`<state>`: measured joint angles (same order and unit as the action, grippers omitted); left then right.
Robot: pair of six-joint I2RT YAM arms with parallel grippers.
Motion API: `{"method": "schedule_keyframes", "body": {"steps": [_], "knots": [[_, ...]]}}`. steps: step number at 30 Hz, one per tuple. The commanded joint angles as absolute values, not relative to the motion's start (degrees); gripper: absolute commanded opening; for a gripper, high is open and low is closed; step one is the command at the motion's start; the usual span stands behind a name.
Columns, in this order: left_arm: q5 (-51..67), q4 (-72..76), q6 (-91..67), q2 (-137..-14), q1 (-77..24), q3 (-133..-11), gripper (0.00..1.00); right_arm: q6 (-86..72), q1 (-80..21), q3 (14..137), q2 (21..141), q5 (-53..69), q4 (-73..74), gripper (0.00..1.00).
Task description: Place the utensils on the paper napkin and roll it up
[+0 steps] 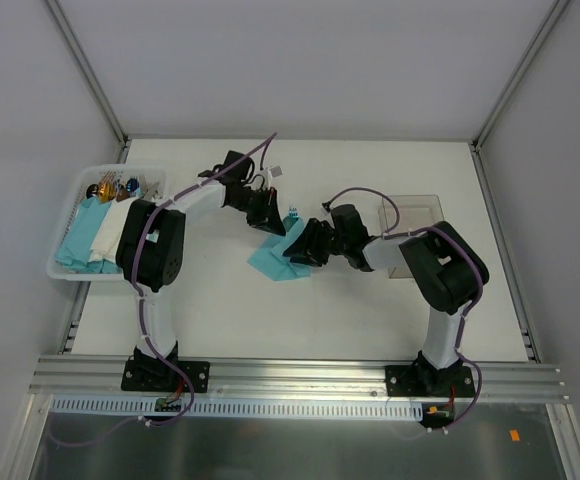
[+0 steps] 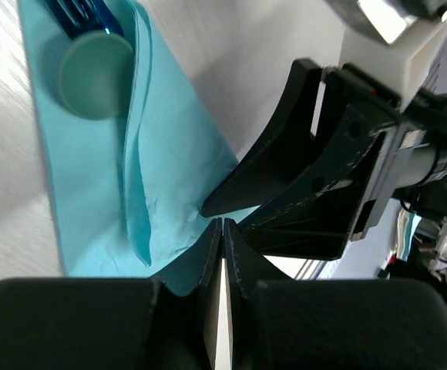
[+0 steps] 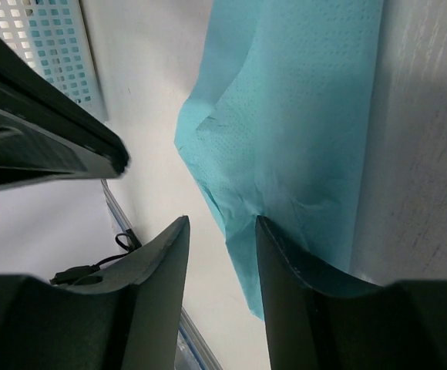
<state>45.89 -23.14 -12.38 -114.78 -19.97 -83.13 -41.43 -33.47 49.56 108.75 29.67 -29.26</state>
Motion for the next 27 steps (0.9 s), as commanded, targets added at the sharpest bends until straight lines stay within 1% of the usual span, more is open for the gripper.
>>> {"method": "schedule_keyframes", "body": {"steps": [1,10,17,23,27], "knots": [[48.0,-23.8,-11.3,-115.6,-21.1,-81.4,0.04,-40.2,-33.9,51.5,109.1,30.6,-30.0,0.43],[45.0,-23.8,-10.4,-119.6,-21.4,-79.0,0.03,-40.0,-34.3,51.7,109.2,30.9,-30.0,0.41],[42.5,-23.9,-9.8,-122.1,-21.2,-78.0,0.0,-40.1,-34.4,51.8,108.3,32.3,-30.1,0.38],[40.2,-24.3,-8.4,-122.5,-21.0,-76.6,0.0,-41.5,-33.3,51.0,103.6,32.3,-30.8,0.36],[39.5,-24.3,-8.1,-122.8,-20.9,-76.4,0.0,-42.7,-30.1,50.7,101.0,31.0,-30.8,0.33]]}}
